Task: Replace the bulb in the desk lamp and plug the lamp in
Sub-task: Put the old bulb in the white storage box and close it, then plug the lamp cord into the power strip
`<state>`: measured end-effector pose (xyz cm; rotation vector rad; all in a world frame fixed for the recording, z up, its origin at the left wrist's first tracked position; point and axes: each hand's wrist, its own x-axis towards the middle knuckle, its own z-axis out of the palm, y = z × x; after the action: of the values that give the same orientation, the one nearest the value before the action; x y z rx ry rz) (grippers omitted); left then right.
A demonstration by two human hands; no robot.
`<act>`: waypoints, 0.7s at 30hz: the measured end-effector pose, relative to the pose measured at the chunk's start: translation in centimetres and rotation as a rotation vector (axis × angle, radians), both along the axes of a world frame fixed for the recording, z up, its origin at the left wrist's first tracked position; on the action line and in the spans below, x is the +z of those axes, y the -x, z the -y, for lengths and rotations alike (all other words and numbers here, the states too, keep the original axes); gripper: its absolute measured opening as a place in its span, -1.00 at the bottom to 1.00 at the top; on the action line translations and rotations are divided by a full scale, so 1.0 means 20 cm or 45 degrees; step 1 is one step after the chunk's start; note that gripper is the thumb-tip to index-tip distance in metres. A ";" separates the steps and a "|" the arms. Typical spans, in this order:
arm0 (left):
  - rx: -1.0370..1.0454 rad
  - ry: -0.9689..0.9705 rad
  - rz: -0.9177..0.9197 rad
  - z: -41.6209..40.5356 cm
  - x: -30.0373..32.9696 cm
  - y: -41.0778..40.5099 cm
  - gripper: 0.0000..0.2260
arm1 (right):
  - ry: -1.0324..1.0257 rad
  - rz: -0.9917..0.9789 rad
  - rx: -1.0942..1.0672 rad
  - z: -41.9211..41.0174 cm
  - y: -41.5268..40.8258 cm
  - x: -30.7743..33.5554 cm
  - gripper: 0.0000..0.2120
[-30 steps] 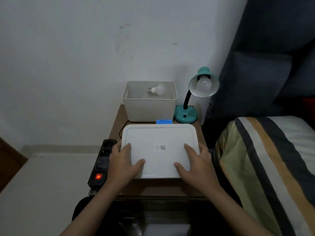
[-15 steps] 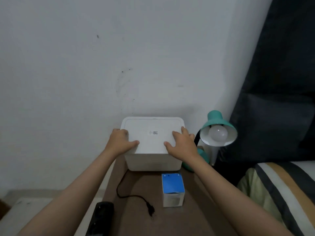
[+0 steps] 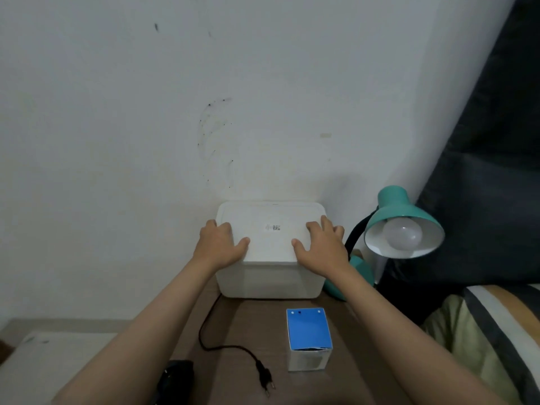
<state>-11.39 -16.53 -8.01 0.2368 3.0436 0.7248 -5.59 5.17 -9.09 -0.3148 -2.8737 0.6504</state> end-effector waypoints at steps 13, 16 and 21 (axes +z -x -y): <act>-0.064 -0.312 -0.175 0.13 -0.05 -0.48 -0.39 | 0.144 -0.480 0.438 0.39 -0.50 -0.08 -0.66; -0.067 -0.312 -0.181 0.26 -0.20 -0.73 -0.40 | 0.203 -0.268 0.540 0.52 -0.68 -0.25 -0.70; 0.093 -0.212 -0.060 0.46 -0.43 -1.11 -0.37 | 0.042 0.121 0.347 0.61 -0.76 -0.51 -0.76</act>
<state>10.74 -25.74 -16.53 0.1459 3.0522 0.9928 9.70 -7.04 -19.33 0.0458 -3.0286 0.7468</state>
